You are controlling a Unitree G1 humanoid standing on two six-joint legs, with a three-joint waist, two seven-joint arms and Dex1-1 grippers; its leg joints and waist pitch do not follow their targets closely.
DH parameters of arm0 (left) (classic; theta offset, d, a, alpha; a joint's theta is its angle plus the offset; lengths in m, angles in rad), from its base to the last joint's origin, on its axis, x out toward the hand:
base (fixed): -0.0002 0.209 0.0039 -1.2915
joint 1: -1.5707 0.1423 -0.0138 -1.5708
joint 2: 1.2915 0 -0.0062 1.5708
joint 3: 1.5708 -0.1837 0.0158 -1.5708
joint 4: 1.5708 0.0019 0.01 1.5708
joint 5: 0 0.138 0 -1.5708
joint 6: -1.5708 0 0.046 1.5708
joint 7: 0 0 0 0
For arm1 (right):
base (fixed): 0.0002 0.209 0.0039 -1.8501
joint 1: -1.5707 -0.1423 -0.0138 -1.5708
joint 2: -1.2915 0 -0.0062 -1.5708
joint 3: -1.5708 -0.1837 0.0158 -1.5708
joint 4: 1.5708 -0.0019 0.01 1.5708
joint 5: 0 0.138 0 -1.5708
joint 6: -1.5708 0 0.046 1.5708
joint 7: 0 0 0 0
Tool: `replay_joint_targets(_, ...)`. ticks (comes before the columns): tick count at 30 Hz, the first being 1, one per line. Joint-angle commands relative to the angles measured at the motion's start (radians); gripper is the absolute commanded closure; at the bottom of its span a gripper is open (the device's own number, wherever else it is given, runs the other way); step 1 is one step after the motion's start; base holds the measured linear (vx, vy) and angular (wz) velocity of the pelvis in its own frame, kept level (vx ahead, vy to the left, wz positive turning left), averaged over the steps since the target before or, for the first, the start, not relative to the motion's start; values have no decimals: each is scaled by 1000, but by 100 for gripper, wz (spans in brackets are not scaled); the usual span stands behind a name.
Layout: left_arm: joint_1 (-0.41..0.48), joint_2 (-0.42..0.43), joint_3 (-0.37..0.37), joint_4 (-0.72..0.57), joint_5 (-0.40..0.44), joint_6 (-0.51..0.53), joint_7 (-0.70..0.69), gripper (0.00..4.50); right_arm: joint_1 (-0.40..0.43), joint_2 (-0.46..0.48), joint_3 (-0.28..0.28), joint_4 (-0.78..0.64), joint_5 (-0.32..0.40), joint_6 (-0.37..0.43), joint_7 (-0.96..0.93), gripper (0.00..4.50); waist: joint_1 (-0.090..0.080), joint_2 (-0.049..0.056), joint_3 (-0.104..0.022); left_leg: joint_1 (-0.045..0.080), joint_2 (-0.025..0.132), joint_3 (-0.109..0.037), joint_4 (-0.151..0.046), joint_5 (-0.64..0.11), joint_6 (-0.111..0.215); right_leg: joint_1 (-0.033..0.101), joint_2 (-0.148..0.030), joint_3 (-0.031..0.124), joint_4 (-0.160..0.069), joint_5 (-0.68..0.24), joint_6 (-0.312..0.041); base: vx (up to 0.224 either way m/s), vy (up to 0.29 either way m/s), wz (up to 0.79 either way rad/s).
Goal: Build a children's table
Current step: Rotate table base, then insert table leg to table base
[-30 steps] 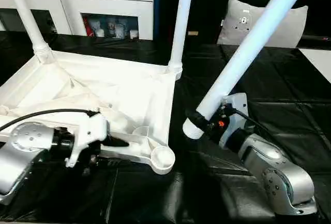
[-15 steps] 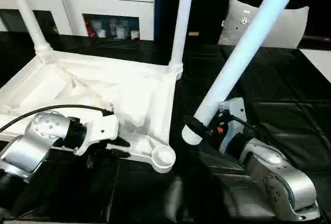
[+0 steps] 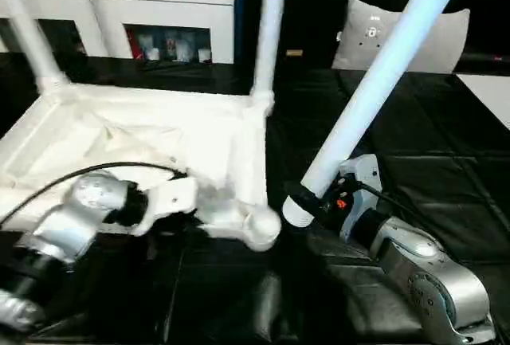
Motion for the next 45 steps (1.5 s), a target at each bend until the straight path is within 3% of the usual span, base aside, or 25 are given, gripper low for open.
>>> replay_joint_targets(1, -2, -31, 31, 33, -3, 68, 76, 450, -6, -1, -10, -9, -7, -4, -8, 259, 4, 15, -64, 12, 48, -16, -71, -152, -30, 37, -81, 51, -71, -88, -219, 0, 0, 0)
replay_joint_targets(7, -19, -109, 33, 26, 11, 153, 147, 450, -16, -2, -16, 3, -12, 7, -21, 259, 4, 16, -65, 11, 48, -16, -69, -134, -10, 38, -78, 50, -73, -66, -224, 0, 0, 0)
replay_joint_targets(9, -19, -120, 23, 25, 21, 134, 155, 450, -19, 2, -22, 4, -7, 17, -28, 259, 6, 19, -66, 11, 48, -16, -69, -136, -9, 38, -78, 50, -74, -75, -221, 0, 0, 0)
replay_joint_targets(11, -15, -127, 18, 26, 23, 93, 151, 450, -22, 2, -24, 6, -4, 22, -28, 259, 6, 14, -66, 9, 48, -16, -69, -138, -6, 39, -78, 50, -77, -87, -214, 0, 0, 0)
replay_joint_targets(14, -8, -127, 2, 30, 42, 10, 132, 450, -37, -2, -20, 14, -1, 29, -22, 259, 7, 19, -68, 10, 49, -17, -70, -140, -8, 38, -79, 50, -76, -92, -205, 0, 0, 0)
replay_joint_targets(18, -9, -130, -1, 37, 46, 0, 131, 450, -65, -4, -16, 26, 4, 42, -20, 259, 8, 17, -69, 11, 49, -16, -69, -131, -9, 37, -78, 49, -72, -54, -213, 0, 0, 0)
replay_joint_targets(21, -15, -130, 10, 53, 44, -15, 130, 450, -98, -10, -10, 43, 20, 68, 0, 259, 11, 22, -69, 11, 48, -16, -69, -125, -8, 37, -78, 48, -71, -39, -221, 0, 0, 0)
replay_joint_targets(25, -18, -132, 30, 65, 31, -17, 118, 450, -128, -31, 18, 74, -6, 22, 48, 259, 11, 23, -69, 12, 50, -17, -70, -147, -19, 38, -80, 48, -72, -54, -218, 0, 0, 0)
replay_joint_targets(26, -18, -133, 31, 65, 29, -16, 118, 450, -131, -33, 20, 79, -6, 19, 54, 259, 11, 14, -68, 10, 49, -16, -70, -148, -17, 39, -80, 48, -73, -58, -219, 0, 0, 0)
replay_joint_targets(27, -18, -133, 32, 65, 28, -16, 117, 450, -133, -34, 20, 81, -7, 18, 57, 259, 13, 17, -69, 10, 50, -16, -70, -143, -16, 40, -82, 49, -72, -57, -220, 0, 0, 0)
replay_joint_targets(28, -18, -147, 45, 61, 11, 5, 118, 450, -146, -45, 28, 95, -5, 13, 84, 259, 11, 11, -69, 10, 50, -15, -70, -135, -11, 39, -81, 48, -72, -53, -222, 0, 0, 0)
replay_joint_targets(30, -16, -160, 57, 54, -8, 16, 120, 450, -159, -57, 37, 107, -6, 10, 109, 259, 13, 15, -70, 10, 50, -15, -68, -119, -2, 39, -81, 47, -69, -37, -231, 0, 0, 0)
replay_joint_targets(33, -11, -162, 54, 42, -19, 26, 105, 450, -174, -65, 45, 119, -11, 4, 129, 259, 15, 11, -71, 8, 51, -14, -67, -104, 9, 40, -81, 47, -67, -16, -232, 0, 0, 0)
replay_joint_targets(35, -11, -163, 53, 45, -15, 23, 108, 393, -180, -66, 47, 127, -14, 0, 136, 259, 15, 12, -72, 7, 50, -14, -66, -93, 15, 40, -82, 47, -66, -2, -234, 0, 0, 0)
replay_joint_targets(38, -10, -172, 51, 52, 1, 1, 119, 391, -206, -69, 54, 167, -26, -25, 157, 259, 15, 11, -71, 8, 50, -13, -65, -99, 17, 40, -83, 46, -68, -13, -241, 0, 0, 0)
replay_joint_targets(40, -9, -181, 58, 55, 11, -4, 138, 355, -218, -65, 54, 187, -30, -41, 159, 259, 17, 12, -71, 8, 51, -13, -66, -108, 15, 40, -84, 46, -69, -31, -235, 0, 0, 0)
replay_joint_targets(45, -17, -195, 55, 77, 29, -15, 174, 352, -239, -54, 53, 218, -44, -69, 163, 259, 16, 9, -69, 8, 51, -14, -67, -117, 10, 39, -83, 46, -72, -61, -224, 0, 0, 0)
